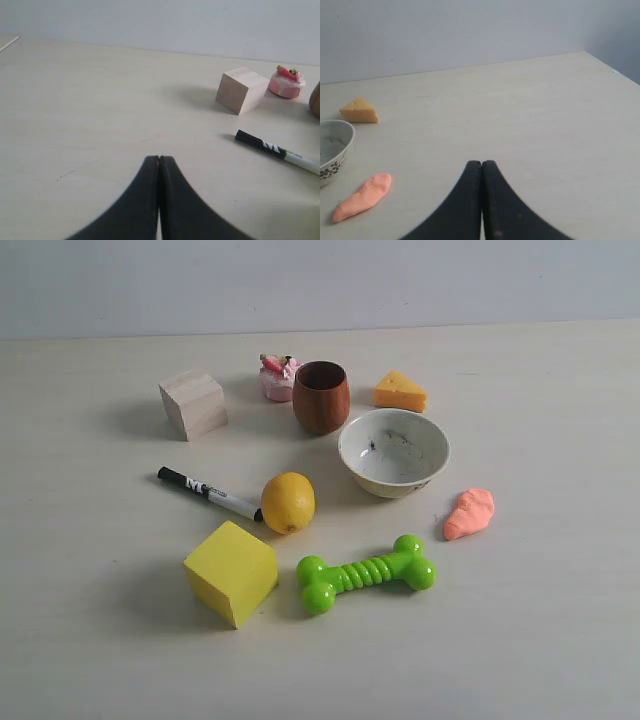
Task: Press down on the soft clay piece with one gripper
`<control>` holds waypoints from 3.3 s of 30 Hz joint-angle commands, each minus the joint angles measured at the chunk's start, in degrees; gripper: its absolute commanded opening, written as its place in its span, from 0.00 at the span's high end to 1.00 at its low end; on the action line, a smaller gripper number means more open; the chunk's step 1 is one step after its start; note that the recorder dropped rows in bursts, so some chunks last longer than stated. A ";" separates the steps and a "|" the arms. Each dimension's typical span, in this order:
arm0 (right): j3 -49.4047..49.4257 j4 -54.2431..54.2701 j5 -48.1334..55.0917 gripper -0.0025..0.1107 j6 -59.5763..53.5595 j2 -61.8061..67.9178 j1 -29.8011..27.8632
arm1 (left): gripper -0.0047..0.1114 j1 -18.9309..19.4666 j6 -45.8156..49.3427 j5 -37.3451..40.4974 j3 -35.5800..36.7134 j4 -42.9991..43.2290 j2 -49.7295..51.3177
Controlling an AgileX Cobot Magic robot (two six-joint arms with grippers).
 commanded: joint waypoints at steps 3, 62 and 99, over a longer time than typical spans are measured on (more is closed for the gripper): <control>0.27 0.02 -0.15 0.98 0.00 -0.33 0.17 | 0.96 0.21 -0.04 -0.37 -0.13 -0.08 -0.31; -71.93 6.91 40.63 0.98 -7.00 82.53 22.29 | 0.96 0.21 -0.04 -0.37 -0.13 -0.08 -0.31; -64.15 0.83 26.91 0.98 -4.29 105.08 25.61 | 0.96 0.21 -0.04 -0.37 -0.13 -0.08 -0.31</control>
